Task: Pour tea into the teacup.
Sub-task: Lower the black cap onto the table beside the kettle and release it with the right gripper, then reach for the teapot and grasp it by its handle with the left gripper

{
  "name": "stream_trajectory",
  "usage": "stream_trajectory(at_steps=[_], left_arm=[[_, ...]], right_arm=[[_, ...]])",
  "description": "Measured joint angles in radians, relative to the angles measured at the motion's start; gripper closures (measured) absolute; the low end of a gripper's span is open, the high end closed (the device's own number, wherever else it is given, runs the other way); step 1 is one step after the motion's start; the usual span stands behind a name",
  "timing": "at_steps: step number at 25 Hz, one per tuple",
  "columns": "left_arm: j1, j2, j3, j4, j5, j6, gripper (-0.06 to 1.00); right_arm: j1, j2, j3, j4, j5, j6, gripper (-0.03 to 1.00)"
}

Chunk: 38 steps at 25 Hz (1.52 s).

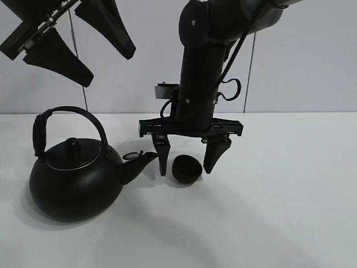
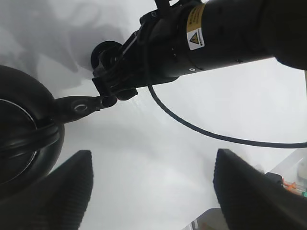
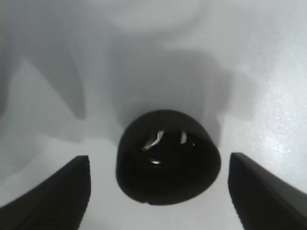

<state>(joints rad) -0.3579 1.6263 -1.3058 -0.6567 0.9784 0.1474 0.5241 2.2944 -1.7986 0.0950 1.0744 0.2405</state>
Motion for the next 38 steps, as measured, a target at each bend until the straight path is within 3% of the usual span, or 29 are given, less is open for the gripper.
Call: stream_trajectory(at_steps=[26,33,38], left_arm=[[0.000,0.000,0.000,0.000,0.000,0.000,0.43],[0.000,0.000,0.000,0.000,0.000,0.000,0.43],[0.000,0.000,0.000,0.000,0.000,0.000,0.43]], right_arm=[[-0.004,-0.028,0.000,-0.009,0.015,0.000,0.42],[-0.085,-0.155,0.000,-0.008,0.067,-0.012,0.42],[-0.151,-0.264,0.002,-0.024,0.124,-0.081,0.42]])
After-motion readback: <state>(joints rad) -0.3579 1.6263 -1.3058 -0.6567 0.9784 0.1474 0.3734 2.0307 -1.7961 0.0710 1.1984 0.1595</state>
